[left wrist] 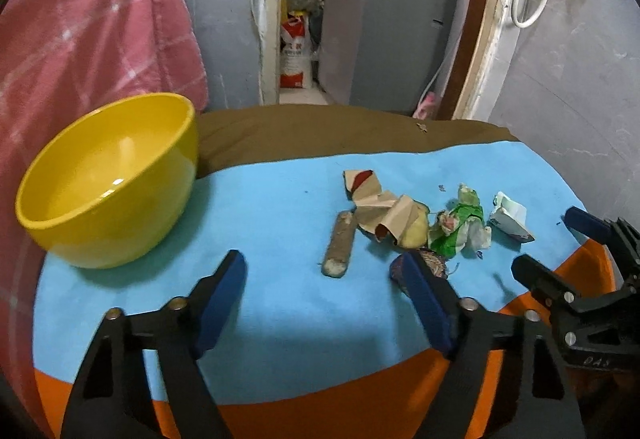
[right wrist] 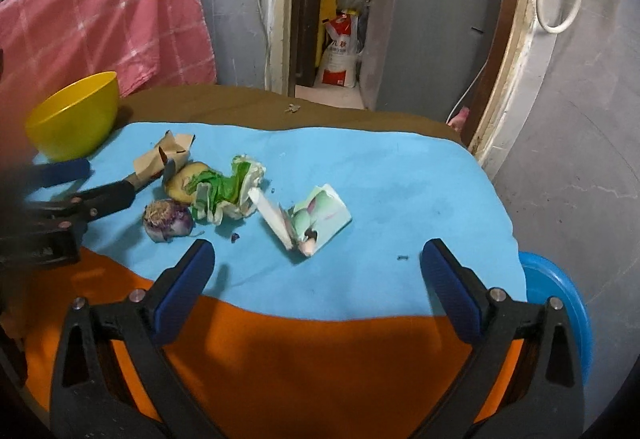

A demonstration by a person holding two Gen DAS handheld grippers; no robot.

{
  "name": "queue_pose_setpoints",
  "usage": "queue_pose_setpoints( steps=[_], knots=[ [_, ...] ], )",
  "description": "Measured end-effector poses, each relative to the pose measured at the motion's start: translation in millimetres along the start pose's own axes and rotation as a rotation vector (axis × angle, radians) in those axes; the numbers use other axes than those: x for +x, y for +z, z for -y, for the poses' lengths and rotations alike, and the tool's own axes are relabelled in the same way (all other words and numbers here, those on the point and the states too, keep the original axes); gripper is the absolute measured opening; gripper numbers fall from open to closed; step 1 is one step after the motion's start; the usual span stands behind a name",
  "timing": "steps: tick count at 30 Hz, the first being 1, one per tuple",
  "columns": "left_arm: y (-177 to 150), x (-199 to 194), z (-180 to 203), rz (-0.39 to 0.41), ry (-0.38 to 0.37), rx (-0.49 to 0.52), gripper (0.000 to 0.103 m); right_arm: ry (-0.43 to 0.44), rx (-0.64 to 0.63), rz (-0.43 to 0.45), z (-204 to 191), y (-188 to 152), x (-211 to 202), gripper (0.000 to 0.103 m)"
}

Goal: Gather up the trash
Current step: 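Grasp the brown stick with the left tool while the right tool grasps the white-green paper card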

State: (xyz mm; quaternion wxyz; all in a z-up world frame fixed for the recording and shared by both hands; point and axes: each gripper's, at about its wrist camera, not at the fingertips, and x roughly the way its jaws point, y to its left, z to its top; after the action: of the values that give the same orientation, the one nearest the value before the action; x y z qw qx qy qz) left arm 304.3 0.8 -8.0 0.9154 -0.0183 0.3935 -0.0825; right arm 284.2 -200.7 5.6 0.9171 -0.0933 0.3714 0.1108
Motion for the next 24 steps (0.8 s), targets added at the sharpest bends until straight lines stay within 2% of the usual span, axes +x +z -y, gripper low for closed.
queue_pose_setpoints(
  steps=[2, 8, 13, 19, 21, 24],
  knots=[
    [1.5, 1.5, -1.9, -0.013, -0.026, -0.012, 0.064, 0.009, 0.004, -0.01, 3.1, 4.5, 3.8, 0.103],
    [9.3, 7.2, -12.5, -0.028, -0.068, -0.063, 0.049, 0.012, -0.025, -0.082, 3.4, 15.5, 23.0, 0.091],
    [13.4, 11.0, -10.4, -0.049, -0.087, -0.055, 0.043, 0.007, -0.062, -0.105, -2.1, 16.7, 30.3, 0.081],
    [13.4, 13.5, -3.9, -0.066, -0.082, -0.022, 0.032, 0.032, -0.032, -0.101, 3.9, 14.8, 28.9, 0.057],
    [12.5, 13.2, -4.3, -0.066, -0.079, -0.02, 0.025, 0.046, -0.017, -0.1, 4.4, 14.2, 28.7, 0.048],
    [11.6, 13.3, -6.0, -0.071, -0.088, -0.033, 0.015, 0.065, 0.0, -0.098, 7.1, 12.4, 27.9, 0.043]
  ],
)
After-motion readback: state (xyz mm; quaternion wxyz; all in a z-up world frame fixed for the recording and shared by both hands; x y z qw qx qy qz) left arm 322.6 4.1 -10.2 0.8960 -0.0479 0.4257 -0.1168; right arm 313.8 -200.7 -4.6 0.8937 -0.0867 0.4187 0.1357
